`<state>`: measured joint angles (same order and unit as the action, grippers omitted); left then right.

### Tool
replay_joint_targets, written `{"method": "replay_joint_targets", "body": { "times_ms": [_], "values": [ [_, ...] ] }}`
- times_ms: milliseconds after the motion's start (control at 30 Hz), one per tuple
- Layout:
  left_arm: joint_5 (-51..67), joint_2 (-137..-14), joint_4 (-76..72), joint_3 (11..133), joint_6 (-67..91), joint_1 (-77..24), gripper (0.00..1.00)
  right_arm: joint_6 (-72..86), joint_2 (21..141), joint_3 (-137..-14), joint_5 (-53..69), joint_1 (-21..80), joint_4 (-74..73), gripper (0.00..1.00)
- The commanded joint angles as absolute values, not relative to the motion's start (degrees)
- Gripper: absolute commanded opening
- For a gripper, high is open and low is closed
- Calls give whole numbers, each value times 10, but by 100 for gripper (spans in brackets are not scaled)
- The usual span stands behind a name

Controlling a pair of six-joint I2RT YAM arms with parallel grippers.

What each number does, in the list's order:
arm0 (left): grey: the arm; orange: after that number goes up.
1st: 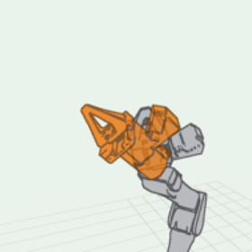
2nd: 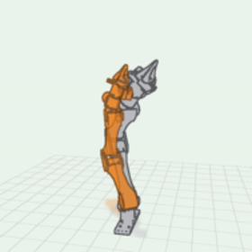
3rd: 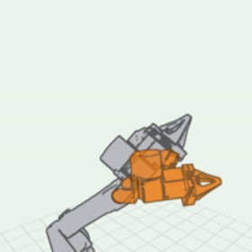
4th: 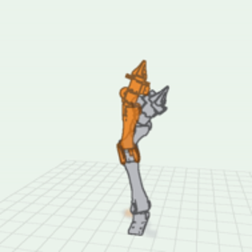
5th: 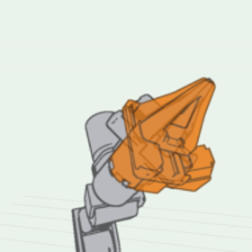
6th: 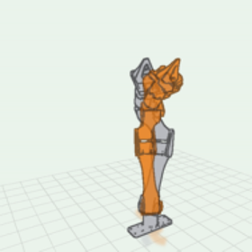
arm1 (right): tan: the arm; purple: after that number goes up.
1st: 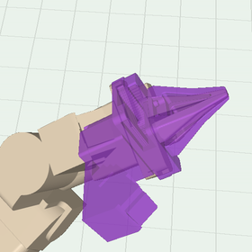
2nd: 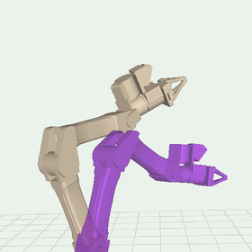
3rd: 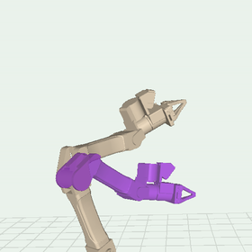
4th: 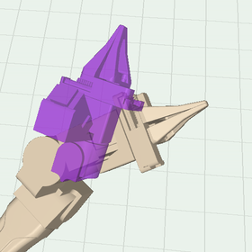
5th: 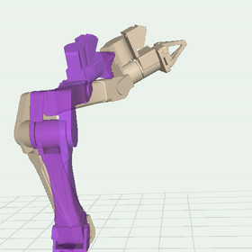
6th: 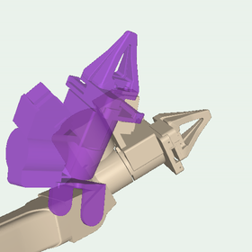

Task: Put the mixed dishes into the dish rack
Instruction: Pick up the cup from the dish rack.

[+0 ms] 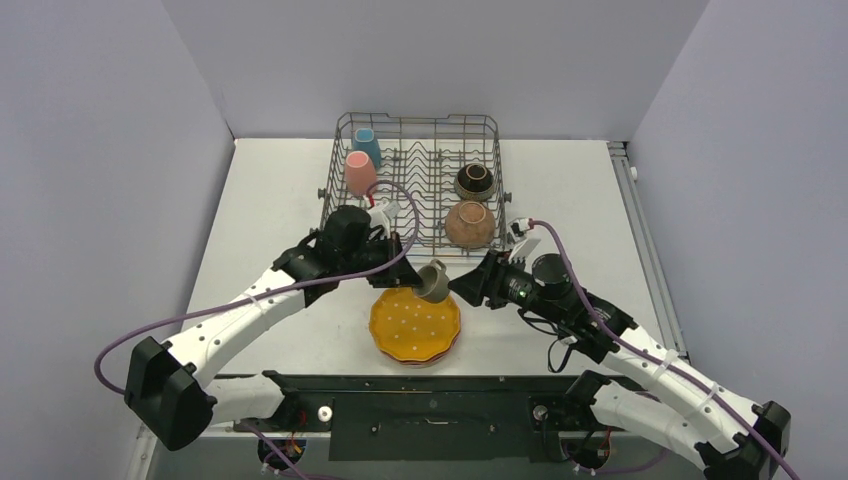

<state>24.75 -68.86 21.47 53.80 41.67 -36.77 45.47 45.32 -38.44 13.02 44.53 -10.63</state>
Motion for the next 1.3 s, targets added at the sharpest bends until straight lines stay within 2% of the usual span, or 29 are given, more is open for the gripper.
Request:
{"method": "replay_joint_targets", "body": {
  "times_ms": [0, 233, 367, 567, 1067, 1267],
  "values": [
    [127, -710, 280, 623, 365, -426, 0, 438, 476, -426, 89, 460, -124, 48],
    [-38, -757, 378, 712, 331, -500, 0, 411, 512, -469, 32, 489, -187, 47],
    [-95, -778, 415, 744, 325, -532, 0, 402, 530, -491, 15, 501, -210, 46],
    [-142, -791, 439, 768, 325, -564, 0, 398, 549, -507, -12, 520, -234, 43],
    [-170, -812, 446, 798, 330, -604, 0, 412, 601, -540, -74, 556, -272, 40],
    [-181, -822, 451, 810, 329, -617, 0, 411, 620, -556, -94, 568, -291, 29]
  ]
}}
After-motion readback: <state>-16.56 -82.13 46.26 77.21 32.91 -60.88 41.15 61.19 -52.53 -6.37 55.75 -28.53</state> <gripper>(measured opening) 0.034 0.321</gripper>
